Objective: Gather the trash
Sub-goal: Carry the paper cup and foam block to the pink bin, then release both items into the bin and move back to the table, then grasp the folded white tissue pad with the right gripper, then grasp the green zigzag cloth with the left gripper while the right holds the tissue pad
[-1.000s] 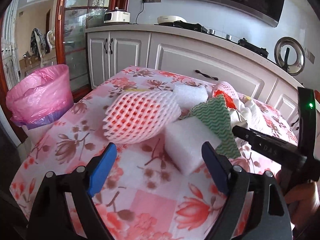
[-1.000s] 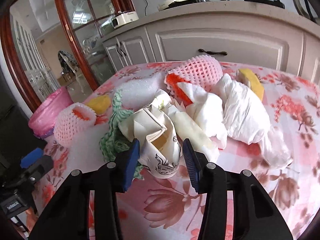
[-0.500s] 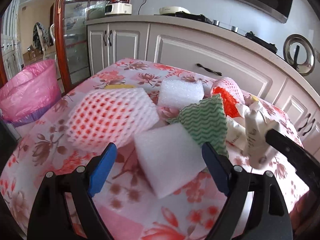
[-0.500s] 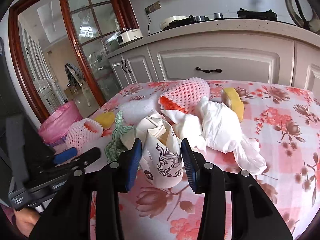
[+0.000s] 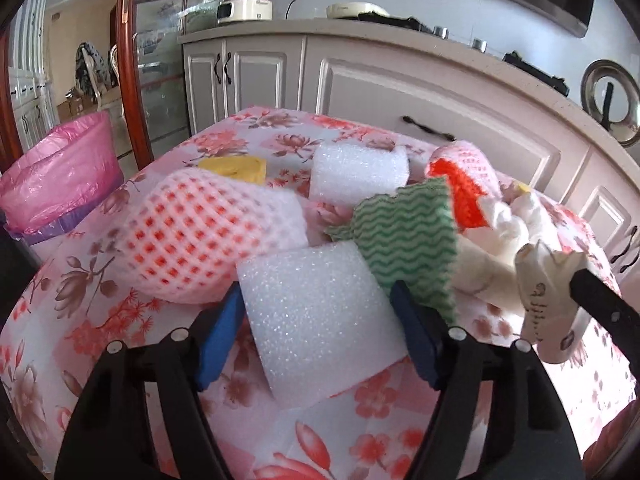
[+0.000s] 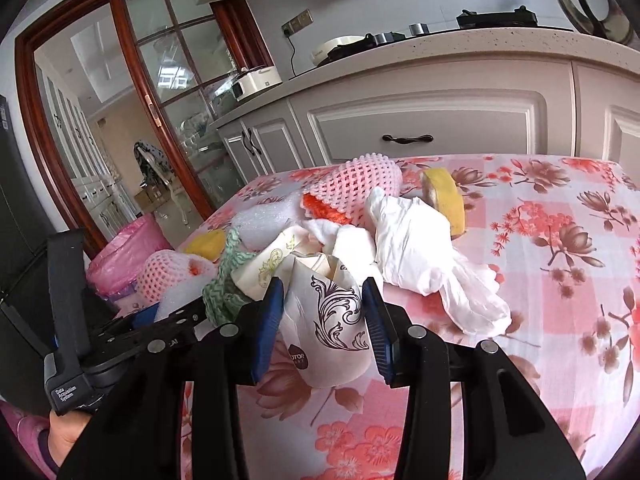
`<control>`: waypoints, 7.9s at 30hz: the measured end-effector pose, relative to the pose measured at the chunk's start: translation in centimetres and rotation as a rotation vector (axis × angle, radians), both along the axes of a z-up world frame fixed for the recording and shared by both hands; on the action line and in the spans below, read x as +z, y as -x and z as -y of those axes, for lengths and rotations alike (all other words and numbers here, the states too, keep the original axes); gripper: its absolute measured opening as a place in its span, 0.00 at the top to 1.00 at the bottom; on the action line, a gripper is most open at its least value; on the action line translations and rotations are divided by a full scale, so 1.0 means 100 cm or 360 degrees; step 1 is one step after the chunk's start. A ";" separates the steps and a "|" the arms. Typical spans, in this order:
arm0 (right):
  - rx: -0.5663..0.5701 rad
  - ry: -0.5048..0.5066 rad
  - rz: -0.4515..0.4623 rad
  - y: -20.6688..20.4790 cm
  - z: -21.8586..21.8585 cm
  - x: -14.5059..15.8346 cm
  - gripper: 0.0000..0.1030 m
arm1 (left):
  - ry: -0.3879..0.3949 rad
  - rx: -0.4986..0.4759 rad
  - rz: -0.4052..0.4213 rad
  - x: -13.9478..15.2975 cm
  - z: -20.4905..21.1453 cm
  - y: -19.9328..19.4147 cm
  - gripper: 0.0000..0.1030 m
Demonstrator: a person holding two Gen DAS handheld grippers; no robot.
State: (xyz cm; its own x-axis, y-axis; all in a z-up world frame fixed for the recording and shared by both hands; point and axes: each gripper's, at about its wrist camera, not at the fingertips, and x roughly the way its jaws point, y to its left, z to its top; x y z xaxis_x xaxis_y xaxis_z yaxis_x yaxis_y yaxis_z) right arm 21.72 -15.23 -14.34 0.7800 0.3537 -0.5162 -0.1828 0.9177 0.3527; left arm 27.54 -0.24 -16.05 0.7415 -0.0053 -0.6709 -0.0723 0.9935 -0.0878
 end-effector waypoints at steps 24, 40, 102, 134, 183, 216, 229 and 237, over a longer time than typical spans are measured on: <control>0.0088 0.0127 0.0219 0.081 -0.047 0.055 0.61 | -0.0028 -0.0098 0.0353 0.087 -0.034 0.128 0.31; 0.0337 0.0298 0.0351 0.084 -0.145 0.089 0.61 | -0.0054 0.0050 0.0452 0.106 -0.113 0.177 0.31; 0.0550 0.0164 0.0167 -0.045 -0.258 0.079 0.47 | -0.0017 0.0363 0.0321 0.109 -0.268 0.083 0.05; -0.0052 0.0308 -0.0100 0.014 -0.039 -0.009 0.38 | -0.0099 -0.0144 0.0121 0.032 -0.052 0.094 0.05; 0.0149 0.0313 -0.0216 -0.011 -0.031 -0.024 0.68 | -0.0028 -0.0176 0.0121 0.028 -0.011 0.033 0.05; 0.0123 0.0232 -0.0029 0.040 -0.035 0.024 0.68 | -0.0014 -0.0284 0.0111 0.039 0.012 0.059 0.84; 0.0247 0.0319 0.0102 0.077 -0.094 0.061 0.68 | 0.0002 -0.0247 0.0267 0.076 -0.043 0.134 0.84; 0.0389 0.0323 0.0165 0.085 -0.151 0.078 0.68 | 0.0005 -0.0150 0.0333 0.089 -0.095 0.166 0.84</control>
